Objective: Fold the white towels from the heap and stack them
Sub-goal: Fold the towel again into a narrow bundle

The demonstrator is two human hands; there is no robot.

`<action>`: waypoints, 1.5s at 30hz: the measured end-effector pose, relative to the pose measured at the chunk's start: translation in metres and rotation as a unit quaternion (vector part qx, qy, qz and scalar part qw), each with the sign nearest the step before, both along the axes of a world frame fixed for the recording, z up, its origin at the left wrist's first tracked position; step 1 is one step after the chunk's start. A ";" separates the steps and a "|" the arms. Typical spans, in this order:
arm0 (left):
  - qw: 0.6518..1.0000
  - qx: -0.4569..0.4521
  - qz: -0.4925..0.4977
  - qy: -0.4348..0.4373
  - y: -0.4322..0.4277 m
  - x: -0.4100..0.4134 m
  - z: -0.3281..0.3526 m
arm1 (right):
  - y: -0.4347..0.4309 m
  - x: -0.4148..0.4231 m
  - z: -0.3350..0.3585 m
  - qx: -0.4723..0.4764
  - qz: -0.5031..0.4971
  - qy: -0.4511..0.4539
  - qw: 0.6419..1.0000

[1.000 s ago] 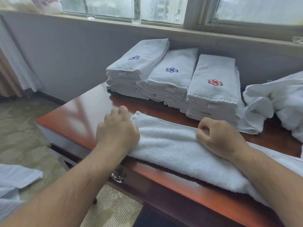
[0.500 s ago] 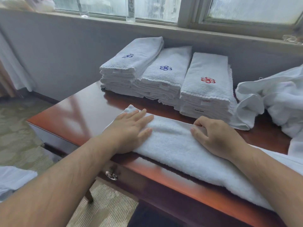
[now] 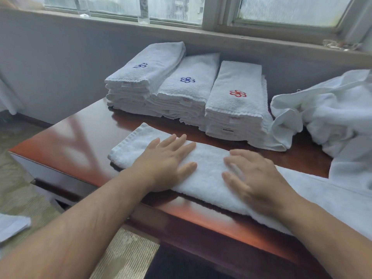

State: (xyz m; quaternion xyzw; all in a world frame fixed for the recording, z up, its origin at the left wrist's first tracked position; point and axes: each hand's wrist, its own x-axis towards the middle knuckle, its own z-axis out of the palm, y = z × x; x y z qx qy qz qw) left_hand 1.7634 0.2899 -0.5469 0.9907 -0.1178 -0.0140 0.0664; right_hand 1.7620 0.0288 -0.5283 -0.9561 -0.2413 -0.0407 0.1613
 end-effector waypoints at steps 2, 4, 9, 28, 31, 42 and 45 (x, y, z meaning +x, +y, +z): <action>1.000 -0.003 0.003 0.008 0.001 0.001 0.000 | -0.010 -0.005 -0.007 -0.089 0.024 0.085 0.992; 1.000 -0.011 0.005 0.011 0.002 0.002 0.000 | -0.016 -0.006 -0.006 -0.123 0.040 0.103 0.986; 0.998 -0.026 0.059 0.010 0.004 -0.001 -0.003 | -0.019 -0.006 -0.005 -0.142 0.051 0.106 0.983; 0.928 -0.135 0.346 0.038 0.030 -0.005 0.017 | 0.057 0.016 -0.016 0.012 0.102 -0.012 0.995; 0.930 -0.151 0.333 0.043 0.036 0.005 0.023 | 0.058 0.018 -0.020 0.020 0.097 -0.011 0.995; 0.922 -0.061 0.373 0.082 0.046 0.007 0.057 | 0.059 0.021 -0.025 0.040 0.093 -0.017 0.995; 0.928 0.036 0.347 0.129 0.046 0.007 0.066 | 0.058 0.020 -0.025 0.047 0.093 -0.016 0.994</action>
